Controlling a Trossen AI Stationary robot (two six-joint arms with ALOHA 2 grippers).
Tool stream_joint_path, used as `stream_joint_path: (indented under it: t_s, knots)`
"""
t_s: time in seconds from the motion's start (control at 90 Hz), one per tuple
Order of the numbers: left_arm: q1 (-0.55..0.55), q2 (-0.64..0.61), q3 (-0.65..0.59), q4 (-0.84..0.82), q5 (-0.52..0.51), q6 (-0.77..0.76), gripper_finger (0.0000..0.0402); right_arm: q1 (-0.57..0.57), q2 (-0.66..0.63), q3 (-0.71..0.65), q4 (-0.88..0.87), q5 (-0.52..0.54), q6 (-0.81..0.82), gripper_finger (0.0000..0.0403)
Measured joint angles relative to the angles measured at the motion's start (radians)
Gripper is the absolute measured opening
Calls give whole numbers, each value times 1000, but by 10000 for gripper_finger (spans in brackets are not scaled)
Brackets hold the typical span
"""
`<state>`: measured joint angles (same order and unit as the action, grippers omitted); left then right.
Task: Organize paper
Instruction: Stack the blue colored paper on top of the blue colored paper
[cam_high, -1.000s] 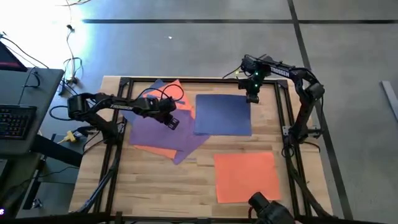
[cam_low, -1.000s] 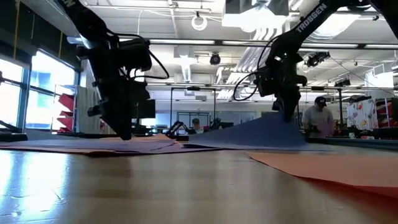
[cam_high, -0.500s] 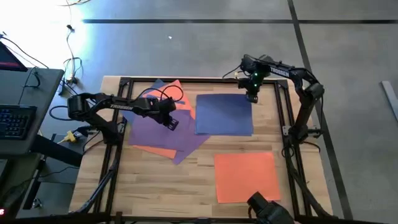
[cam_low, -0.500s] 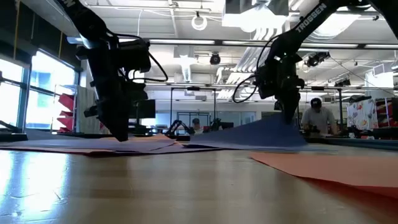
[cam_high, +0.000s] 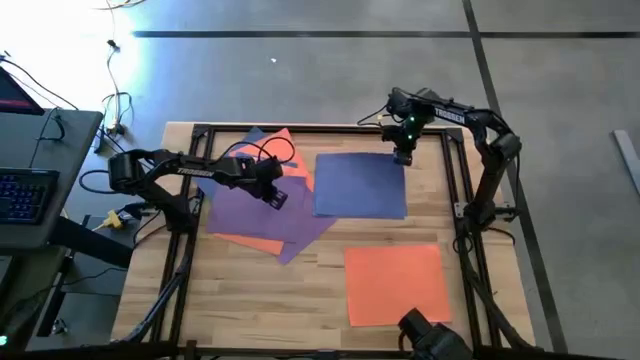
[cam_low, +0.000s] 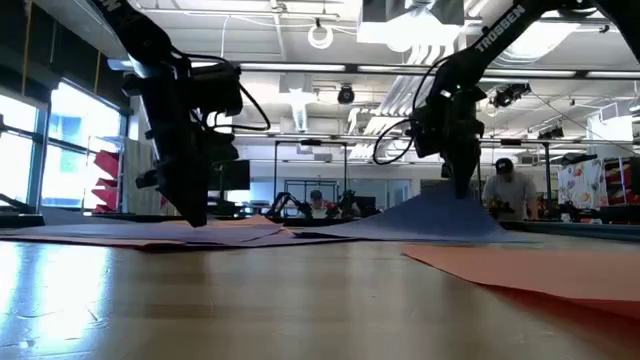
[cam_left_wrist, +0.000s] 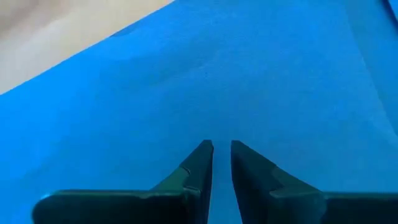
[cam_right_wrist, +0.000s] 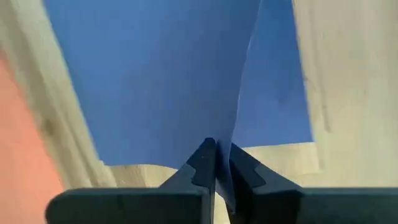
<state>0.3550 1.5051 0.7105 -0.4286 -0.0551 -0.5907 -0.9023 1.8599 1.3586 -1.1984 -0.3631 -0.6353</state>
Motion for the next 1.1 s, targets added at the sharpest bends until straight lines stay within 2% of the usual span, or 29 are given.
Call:
stream_joint_path:
  t_s: [0.489,0.967,1.1]
  knots:
    - [0,0,0,0,0,0,35,0,0,0,-10,-72,31,0]
    - [0,0,0,8,-8,0,35,-10,0,0,-24,-79,98,0]
    - [0,0,0,8,-8,0,35,-22,0,0,-23,-116,126,0]
